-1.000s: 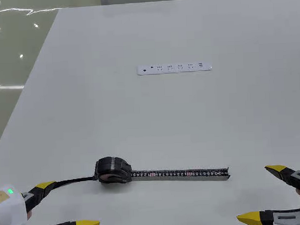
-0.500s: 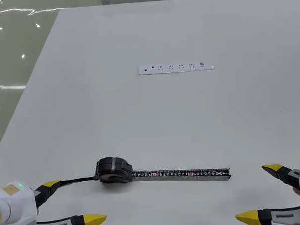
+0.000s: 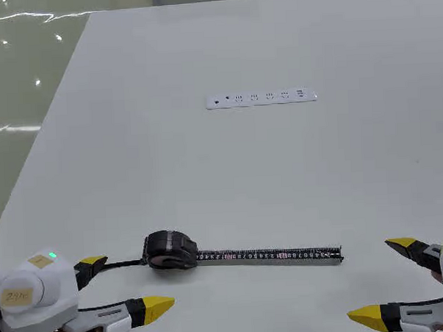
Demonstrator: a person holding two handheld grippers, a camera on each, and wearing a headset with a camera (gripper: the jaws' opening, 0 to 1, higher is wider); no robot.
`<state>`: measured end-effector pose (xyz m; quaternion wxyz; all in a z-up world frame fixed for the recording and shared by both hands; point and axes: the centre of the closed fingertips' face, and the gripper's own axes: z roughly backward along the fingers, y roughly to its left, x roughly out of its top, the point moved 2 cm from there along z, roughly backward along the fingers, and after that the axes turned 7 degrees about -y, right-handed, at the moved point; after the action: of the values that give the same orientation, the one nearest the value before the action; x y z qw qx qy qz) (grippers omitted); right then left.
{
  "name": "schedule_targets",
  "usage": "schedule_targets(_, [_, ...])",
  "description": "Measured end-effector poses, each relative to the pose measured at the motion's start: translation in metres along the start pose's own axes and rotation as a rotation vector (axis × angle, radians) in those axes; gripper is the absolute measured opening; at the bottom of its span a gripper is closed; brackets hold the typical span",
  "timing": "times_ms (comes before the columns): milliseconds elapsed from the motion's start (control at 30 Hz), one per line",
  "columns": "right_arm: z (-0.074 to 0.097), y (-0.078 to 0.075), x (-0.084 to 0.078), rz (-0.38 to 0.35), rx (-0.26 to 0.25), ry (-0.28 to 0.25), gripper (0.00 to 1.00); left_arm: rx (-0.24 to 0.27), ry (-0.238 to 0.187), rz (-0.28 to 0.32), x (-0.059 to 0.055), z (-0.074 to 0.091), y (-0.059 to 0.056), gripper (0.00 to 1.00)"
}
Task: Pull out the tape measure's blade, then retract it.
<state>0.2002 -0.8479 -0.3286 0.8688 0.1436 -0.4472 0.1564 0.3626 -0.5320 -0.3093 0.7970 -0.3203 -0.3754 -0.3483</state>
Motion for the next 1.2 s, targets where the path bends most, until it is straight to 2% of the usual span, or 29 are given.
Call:
schedule_targets(433, [-0.002,-0.004,0.001,0.001,0.007,-0.007,0.91,0.037,0.008,0.041,0.003,-0.018,0.0,0.9])
schedule_targets(533, [-0.003,-0.005,0.001,0.002,0.009,-0.01,0.91,0.045,0.02,0.04,0.002,-0.024,-0.001,0.9])
schedule_targets(667, [-0.003,-0.006,0.002,0.003,0.011,-0.012,0.91,0.061,0.017,0.068,0.002,-0.03,0.0,0.89])
schedule_targets(1200, [0.0,-0.011,0.0,0.0,0.001,-0.016,0.91,0.039,0.046,0.068,0.001,-0.055,-0.007,0.88])
